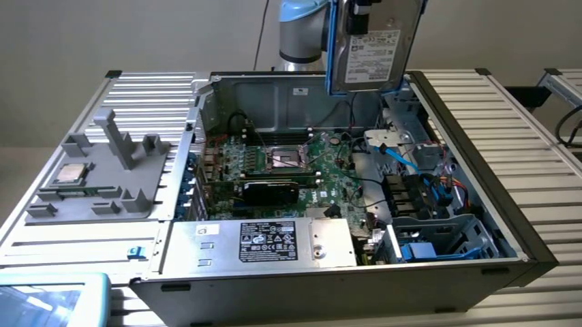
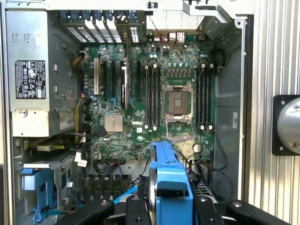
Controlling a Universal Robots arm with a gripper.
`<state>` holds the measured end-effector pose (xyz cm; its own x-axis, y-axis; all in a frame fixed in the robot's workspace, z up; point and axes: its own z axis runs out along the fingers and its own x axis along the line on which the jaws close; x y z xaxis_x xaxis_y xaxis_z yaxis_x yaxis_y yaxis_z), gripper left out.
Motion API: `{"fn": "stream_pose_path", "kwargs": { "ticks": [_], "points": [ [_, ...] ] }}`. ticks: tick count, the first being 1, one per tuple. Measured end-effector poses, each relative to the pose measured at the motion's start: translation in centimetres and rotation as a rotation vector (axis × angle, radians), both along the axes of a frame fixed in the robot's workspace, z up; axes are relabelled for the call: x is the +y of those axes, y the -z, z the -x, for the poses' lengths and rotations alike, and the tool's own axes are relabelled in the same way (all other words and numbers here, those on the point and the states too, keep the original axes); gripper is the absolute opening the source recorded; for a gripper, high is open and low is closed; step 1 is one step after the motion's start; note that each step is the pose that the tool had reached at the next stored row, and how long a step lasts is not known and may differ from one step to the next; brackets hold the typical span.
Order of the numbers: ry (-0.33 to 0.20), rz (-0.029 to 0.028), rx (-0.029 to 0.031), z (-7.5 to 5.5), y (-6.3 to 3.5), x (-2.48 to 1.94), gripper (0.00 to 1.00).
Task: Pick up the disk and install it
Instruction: 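Pick up the disk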
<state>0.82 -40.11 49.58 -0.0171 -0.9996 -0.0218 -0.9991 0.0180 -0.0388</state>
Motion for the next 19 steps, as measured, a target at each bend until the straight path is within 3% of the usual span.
{"fn": "stream_pose_path", "kwargs": {
  "ticks": [6, 19],
  "points": [
    [0.001, 0.0003, -0.0002, 0.0, 0.00, -1.19, 0.37],
    [0.001, 0.0005, -0.0001, -0.1, 0.00, -4.24, 0.37]
  ]
}}
